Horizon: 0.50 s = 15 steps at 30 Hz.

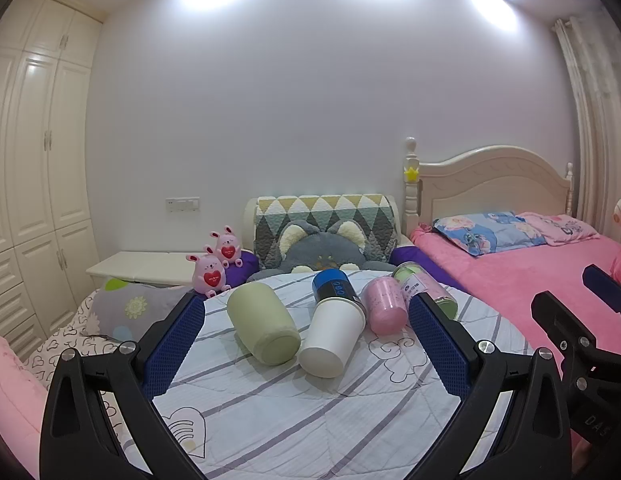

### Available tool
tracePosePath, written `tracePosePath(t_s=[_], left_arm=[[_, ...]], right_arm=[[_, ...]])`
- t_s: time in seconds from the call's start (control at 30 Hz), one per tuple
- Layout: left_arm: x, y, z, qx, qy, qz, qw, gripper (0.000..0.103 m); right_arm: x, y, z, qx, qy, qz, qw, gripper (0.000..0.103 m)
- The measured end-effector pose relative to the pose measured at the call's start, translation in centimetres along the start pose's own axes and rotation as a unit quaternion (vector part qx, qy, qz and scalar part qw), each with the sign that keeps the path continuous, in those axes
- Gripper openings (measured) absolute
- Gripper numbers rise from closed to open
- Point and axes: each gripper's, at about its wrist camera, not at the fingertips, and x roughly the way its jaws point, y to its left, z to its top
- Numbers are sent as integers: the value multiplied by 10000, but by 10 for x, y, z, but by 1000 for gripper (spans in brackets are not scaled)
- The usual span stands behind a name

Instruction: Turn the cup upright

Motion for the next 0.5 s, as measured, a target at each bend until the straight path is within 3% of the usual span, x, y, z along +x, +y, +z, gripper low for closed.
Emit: tracePosePath(t_s=[0.5], left_arm=[[0,-3,1,19,-5,-6,10000,103]], right_arm=[[4,6,0,-18,-37,33,10000,88]])
